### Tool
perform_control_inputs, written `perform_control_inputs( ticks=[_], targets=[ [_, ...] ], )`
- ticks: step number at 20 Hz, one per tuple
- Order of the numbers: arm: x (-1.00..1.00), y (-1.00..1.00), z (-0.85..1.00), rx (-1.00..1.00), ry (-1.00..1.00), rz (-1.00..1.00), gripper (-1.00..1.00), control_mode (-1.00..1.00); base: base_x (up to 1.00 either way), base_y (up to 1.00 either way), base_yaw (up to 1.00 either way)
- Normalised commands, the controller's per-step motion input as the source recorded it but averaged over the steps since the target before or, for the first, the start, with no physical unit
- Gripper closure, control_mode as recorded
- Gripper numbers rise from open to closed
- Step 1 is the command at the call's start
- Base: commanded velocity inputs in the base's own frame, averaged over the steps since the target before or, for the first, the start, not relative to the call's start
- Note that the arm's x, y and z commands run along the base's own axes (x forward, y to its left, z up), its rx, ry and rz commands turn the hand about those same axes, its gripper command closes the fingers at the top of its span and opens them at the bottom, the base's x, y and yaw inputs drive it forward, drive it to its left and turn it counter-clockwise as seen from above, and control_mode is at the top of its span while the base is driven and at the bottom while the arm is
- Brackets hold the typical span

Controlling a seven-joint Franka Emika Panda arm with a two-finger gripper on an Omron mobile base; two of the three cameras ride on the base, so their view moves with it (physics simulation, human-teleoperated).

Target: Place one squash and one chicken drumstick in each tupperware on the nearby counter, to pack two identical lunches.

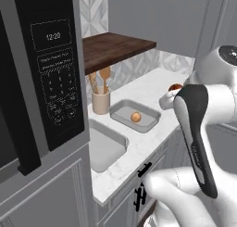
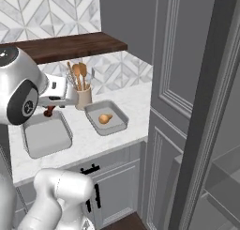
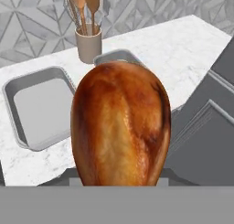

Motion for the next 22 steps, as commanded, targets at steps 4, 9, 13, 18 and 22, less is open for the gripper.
perform_control_inputs(
  ticks=[4,9,13,18,22],
  targets=[
    [1.0,0.53,-0.79,-0.17,0.16,0.0,1.0,-1.0,0.0,0.0,0.0],
    [0.9,-0.45,-0.5,0.07,0.0,0.14,1.0,-1.0,0.0,0.0,0.0],
    [0.96,-0.29,-0.39,0.1,0.0,0.19,1.0,-1.0,0.0,0.0,0.0],
    [1.0,0.0,-0.41,0.0,0.1,0.07,1.0,-1.0,0.0,0.0,0.0],
    [0.99,0.0,-0.51,0.0,0.14,0.06,1.0,-1.0,0.0,0.0,0.0]
  ],
)
